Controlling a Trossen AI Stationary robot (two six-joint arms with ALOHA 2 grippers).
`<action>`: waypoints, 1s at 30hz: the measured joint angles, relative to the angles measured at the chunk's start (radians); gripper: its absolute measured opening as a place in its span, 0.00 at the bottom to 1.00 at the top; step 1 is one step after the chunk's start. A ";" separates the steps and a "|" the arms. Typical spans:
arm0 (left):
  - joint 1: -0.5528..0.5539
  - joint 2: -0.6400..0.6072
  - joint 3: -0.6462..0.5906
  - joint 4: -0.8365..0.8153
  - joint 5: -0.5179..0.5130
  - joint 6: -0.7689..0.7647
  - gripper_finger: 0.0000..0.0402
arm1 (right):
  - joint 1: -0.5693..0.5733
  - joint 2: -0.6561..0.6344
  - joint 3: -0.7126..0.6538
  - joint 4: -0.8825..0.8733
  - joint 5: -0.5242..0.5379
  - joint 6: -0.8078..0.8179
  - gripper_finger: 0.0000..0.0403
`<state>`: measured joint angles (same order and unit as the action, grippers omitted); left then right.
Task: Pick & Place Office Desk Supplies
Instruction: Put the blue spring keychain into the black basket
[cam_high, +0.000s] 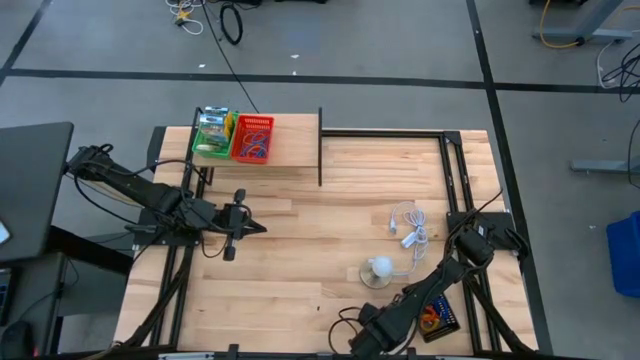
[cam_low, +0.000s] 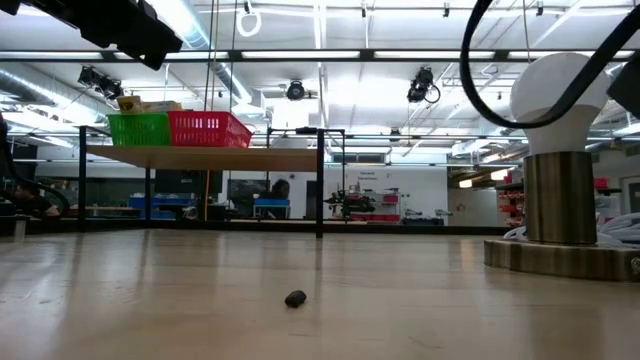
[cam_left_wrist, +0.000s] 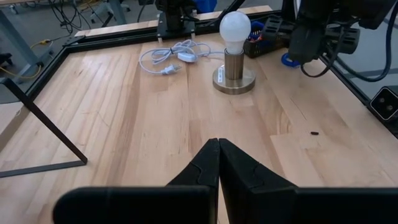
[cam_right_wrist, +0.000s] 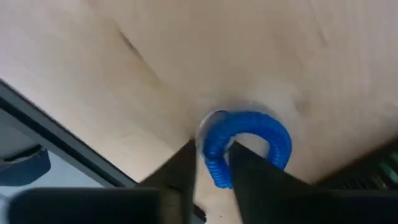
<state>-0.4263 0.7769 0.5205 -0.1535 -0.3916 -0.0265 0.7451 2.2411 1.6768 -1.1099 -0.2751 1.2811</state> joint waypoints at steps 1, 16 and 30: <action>0.000 0.000 0.000 0.000 0.000 0.000 0.02 | 0.001 0.000 0.000 0.007 0.002 -0.008 0.21; 0.000 0.000 0.000 0.001 0.000 0.014 0.02 | 0.004 0.004 0.155 -0.165 0.073 -0.067 0.01; 0.000 0.000 0.000 0.001 0.000 0.016 0.02 | 0.002 -0.035 0.289 -0.459 0.062 -0.074 0.01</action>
<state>-0.4259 0.7773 0.5205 -0.1528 -0.3920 -0.0105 0.7467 2.2065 1.9659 -1.5691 -0.2128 1.2070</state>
